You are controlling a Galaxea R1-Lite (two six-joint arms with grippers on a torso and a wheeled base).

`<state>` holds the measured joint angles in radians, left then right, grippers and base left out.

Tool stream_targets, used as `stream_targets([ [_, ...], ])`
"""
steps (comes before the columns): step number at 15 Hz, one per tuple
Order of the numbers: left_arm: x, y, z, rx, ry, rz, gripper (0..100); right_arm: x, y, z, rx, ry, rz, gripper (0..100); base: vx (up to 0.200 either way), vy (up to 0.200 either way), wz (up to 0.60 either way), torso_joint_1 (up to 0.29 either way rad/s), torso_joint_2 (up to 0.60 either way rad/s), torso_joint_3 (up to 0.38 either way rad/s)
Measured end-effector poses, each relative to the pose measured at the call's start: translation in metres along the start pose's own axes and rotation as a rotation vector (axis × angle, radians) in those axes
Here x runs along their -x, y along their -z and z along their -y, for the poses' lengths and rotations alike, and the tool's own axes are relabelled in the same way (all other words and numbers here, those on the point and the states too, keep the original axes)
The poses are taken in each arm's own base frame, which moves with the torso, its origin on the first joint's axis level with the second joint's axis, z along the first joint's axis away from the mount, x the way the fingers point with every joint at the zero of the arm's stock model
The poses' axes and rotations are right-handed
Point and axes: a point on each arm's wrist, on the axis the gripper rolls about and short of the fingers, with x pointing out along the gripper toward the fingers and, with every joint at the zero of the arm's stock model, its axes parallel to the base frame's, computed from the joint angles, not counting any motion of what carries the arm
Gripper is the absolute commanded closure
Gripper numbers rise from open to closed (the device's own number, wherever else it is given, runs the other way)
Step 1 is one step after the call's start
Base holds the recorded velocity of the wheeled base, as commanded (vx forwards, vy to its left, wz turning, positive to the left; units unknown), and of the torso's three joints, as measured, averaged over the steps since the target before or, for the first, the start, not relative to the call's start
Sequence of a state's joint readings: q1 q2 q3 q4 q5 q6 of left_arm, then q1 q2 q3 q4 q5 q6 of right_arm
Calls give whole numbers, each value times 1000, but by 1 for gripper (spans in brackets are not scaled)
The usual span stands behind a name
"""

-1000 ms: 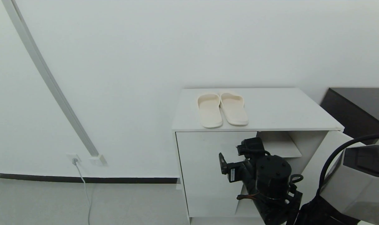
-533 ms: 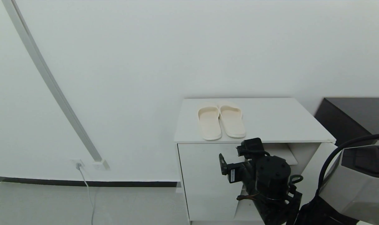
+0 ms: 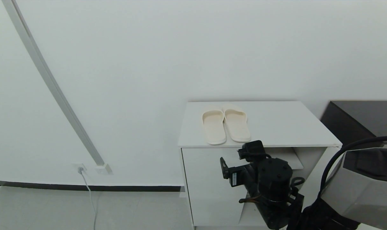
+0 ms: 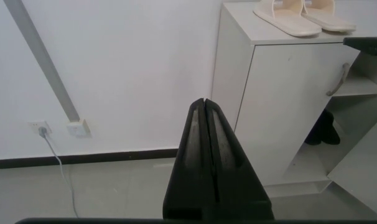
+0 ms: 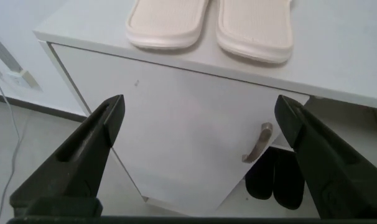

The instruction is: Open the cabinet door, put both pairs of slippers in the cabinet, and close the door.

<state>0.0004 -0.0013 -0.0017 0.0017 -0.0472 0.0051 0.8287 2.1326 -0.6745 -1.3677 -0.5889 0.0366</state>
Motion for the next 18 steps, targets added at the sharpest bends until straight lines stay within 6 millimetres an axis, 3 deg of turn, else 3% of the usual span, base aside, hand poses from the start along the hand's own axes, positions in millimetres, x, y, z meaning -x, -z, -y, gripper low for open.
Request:
stream_targets([
  [6,0,0,0,-1,5,0,100,-42,-44,-3,-6,58,-51,0,0,0,0,0,0,0],
  [10,0,0,0,-4,8,0,100,-46,-84,-3,-77,81,-158,0,0,0,0,0,0,0],
  [12,0,0,0,-4,8,0,100,-44,-101,-4,-115,73,-130,0,200,0,0,-5,0,2],
  [15,0,0,0,-4,8,0,100,-39,-108,-6,-126,59,-116,0,200,0,0,-1,1,2],
  [18,0,0,0,-4,8,0,100,-35,-95,-6,-110,34,-148,0,200,0,0,9,1,-1],
])
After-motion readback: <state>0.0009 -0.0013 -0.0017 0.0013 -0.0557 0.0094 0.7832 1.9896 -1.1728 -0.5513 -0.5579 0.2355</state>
